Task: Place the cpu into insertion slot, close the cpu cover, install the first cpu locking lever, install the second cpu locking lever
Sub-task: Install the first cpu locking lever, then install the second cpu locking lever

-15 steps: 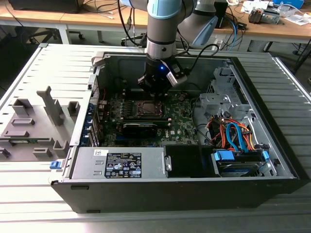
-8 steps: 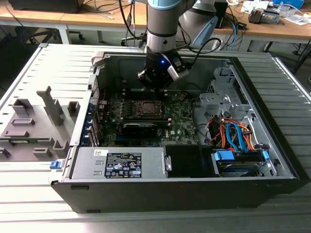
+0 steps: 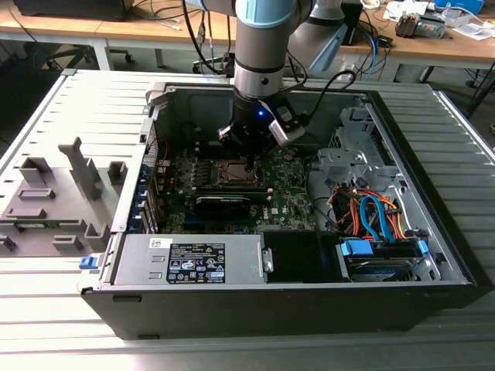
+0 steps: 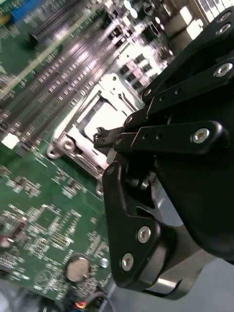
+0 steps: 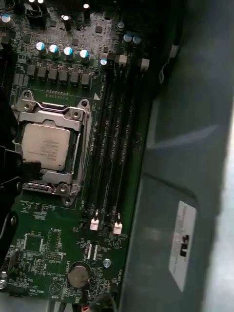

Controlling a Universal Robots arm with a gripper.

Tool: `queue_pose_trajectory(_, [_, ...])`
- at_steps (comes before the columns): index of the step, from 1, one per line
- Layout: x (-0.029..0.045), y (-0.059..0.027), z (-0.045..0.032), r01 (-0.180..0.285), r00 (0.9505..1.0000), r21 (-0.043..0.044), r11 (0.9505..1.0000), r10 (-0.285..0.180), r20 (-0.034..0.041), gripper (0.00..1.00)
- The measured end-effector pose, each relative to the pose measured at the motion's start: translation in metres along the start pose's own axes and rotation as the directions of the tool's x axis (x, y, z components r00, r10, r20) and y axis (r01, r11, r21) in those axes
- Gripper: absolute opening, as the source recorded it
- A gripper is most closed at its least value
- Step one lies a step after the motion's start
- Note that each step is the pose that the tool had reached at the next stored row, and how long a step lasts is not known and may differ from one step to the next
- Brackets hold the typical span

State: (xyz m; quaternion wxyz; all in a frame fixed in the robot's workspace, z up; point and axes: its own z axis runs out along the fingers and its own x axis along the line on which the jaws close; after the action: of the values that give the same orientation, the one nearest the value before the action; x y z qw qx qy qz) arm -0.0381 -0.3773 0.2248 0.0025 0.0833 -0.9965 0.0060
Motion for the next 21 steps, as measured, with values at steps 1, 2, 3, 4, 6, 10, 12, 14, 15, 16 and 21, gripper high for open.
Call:
queue_pose_trajectory(1, [0.0001, -0.001, -0.0001, 0.0, 1.0, 0.0, 1.0, 0.0, 0.0001, 0.11])
queue_pose_trajectory(2, [0.0004, -0.0018, -0.0161, 0.0, 1.0, 0.0, 1.0, 0.0, 0.0, 0.11])
queue_pose_trajectory(3, [0.0004, -0.0019, -0.0221, 0.0, 1.0, -0.0011, 1.0, 0.0, 0.0003, 0.11])
queue_pose_trajectory(4, [0.0004, -0.0019, -0.0223, 0.0, 1.0, -0.0011, 1.0, 0.0, 0.0002, 0.11])
queue_pose_trajectory(6, [0.0005, -0.0019, -0.0225, 0.0, 1.0, -0.0013, 1.0, 0.0, 0.0003, 0.11])
queue_pose_trajectory(10, [0.0004, -0.0019, -0.0227, 0.0, 1.0, -0.0016, 1.0, 0.0, 0.0003, 0.11])
queue_pose_trajectory(12, [0.0005, -0.0019, -0.0228, 0.0, 1.0, -0.0016, 1.0, 0.0, 0.0003, 0.11])
queue_pose_trajectory(14, [0.0004, -0.002, -0.0229, 0.0, 1.0, -0.0015, 1.0, 0.0, 0.0001, 0.11])
queue_pose_trajectory(15, [0.0, -0.0027, -0.0229, 0.0, 1.0, -0.0013, 1.0, 0.0, 0.0, 0.11])
queue_pose_trajectory(16, [-0.0004, -0.0034, -0.0228, -0.001, 1.0, -0.0016, 1.0, 0.001, 0.0, 0.11])
queue_pose_trajectory(21, [-0.0016, -0.0092, -0.0226, -0.002, 1.0, -0.0018, 1.0, 0.002, -0.0007, 0.11])
